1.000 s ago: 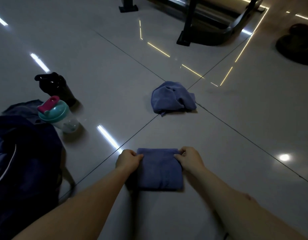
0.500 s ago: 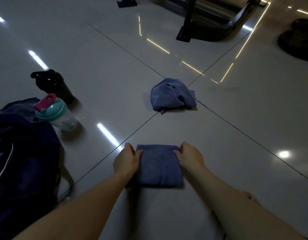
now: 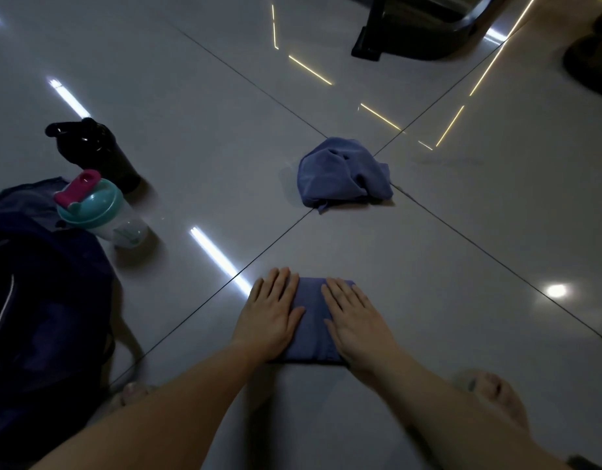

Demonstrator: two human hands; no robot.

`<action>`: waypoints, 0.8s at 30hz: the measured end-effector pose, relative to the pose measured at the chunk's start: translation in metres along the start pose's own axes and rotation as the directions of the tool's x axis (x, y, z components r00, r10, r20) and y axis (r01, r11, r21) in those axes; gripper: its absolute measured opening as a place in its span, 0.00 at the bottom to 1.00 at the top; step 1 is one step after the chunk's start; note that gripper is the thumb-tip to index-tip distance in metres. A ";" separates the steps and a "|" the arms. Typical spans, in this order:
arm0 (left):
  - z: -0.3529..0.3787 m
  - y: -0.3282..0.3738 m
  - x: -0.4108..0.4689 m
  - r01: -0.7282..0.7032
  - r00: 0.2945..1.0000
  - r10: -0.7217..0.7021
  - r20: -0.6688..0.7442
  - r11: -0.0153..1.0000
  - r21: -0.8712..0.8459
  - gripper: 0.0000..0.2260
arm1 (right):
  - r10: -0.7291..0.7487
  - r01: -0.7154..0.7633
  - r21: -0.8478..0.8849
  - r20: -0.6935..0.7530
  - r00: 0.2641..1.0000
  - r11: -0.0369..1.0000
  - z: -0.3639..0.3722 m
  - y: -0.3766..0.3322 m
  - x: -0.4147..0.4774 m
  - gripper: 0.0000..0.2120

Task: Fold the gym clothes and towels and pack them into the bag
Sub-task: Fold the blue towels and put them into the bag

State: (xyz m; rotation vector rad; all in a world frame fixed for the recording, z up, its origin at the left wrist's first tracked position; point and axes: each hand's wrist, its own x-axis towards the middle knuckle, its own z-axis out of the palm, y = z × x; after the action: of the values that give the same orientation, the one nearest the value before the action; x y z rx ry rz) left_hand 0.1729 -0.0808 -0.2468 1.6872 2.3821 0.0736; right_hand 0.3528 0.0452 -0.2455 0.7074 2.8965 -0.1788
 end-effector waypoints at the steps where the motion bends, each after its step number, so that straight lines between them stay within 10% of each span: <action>1: 0.000 0.001 0.001 0.009 1.000 -0.009 0.022 1.000 0.000 0.31 | 0.016 -0.016 -0.006 0.026 1.000 1.000 -0.001 0.000 0.002 0.29; 13: -0.025 0.008 0.010 0.026 0.978 -0.037 0.206 0.998 0.055 0.37 | -0.061 0.050 0.059 0.195 0.979 0.997 -0.037 0.005 0.013 0.32; 18: -0.050 0.005 -0.007 -0.133 0.991 0.133 -0.007 0.989 -0.059 0.23 | -0.259 0.256 -0.048 -0.062 0.964 0.965 -0.061 0.009 -0.005 0.18; 24: -0.039 -0.007 -0.054 -0.262 0.965 0.262 -0.012 0.961 -0.084 0.17 | -0.307 0.312 -0.068 0.072 0.949 0.948 -0.040 0.011 -0.052 0.23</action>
State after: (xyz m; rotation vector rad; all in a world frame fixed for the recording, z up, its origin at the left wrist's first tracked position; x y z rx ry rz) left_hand 0.1757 -0.1301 -0.2020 1.9499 2.1091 0.2155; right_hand 0.3989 0.0372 -0.1980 0.2245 2.9194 -0.1177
